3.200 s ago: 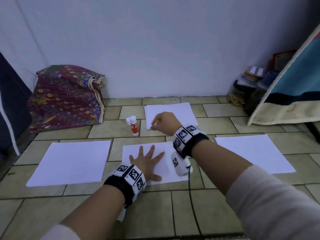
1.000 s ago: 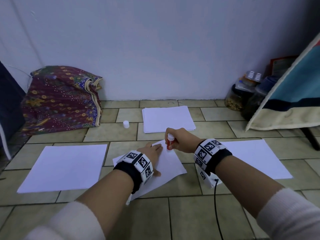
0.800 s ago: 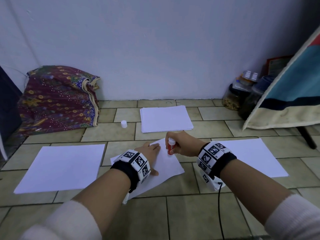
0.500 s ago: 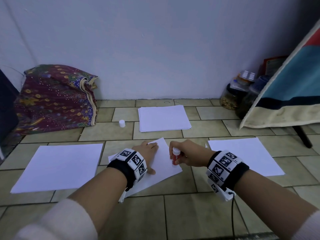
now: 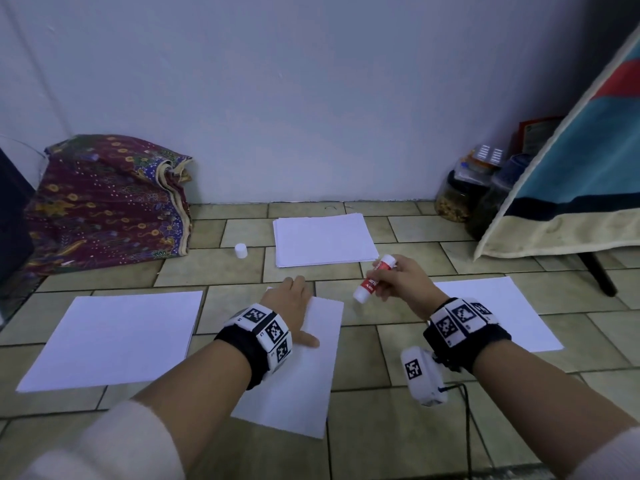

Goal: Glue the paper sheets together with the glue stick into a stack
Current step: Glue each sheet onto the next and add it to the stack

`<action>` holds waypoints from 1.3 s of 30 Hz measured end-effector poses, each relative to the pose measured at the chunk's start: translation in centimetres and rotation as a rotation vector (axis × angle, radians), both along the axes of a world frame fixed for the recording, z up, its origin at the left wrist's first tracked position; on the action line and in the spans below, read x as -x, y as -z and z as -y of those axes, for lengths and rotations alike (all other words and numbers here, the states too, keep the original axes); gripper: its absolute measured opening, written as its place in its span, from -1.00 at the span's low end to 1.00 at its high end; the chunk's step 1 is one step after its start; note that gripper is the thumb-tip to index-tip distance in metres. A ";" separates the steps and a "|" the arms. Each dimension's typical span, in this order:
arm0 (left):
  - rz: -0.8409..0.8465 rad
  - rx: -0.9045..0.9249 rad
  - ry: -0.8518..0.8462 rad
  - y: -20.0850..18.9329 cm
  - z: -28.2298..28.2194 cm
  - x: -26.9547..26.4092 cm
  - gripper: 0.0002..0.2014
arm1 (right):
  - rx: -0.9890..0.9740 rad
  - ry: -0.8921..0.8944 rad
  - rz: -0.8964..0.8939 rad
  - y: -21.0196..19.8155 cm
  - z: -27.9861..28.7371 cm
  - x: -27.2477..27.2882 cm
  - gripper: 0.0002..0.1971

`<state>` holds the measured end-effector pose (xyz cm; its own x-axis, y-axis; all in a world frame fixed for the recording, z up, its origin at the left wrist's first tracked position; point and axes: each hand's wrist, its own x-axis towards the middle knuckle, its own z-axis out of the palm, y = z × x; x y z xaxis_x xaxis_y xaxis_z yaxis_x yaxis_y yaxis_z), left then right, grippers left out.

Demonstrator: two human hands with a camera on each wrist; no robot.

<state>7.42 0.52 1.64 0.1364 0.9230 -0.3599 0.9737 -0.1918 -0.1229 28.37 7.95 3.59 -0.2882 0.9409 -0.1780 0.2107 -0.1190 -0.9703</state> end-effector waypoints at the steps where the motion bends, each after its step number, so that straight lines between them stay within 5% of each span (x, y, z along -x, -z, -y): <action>1: 0.049 -0.024 0.030 0.1 0.0 0.0 -0.20 | -0.003 0.016 0.000 0.1 -0.2 0.3 -0.81; 4: 0.131 0.027 0.091 -0.1 -0.3 0.0 -0.33 | -0.055 0.032 0.042 0.2 -0.2 1.5 -0.83; 10: 0.044 0.028 -0.052 0.9 -0.7 1.2 -0.12 | -0.154 0.042 0.192 0.6 -0.5 5.0 -0.86; 21: 0.243 0.002 -0.185 3.1 -0.5 2.5 -0.05 | -0.416 -0.297 0.600 0.6 0.0 11.2 -0.81; 28: 0.207 0.010 -0.194 2.8 -0.4 2.3 -0.07 | -0.480 -0.513 0.797 -0.6 0.5 9.5 -0.80; 39: 0.204 0.003 -0.173 2.6 -1.0 2.4 -0.07 | -0.446 -0.752 0.796 0.0 4.1 3.8 -0.80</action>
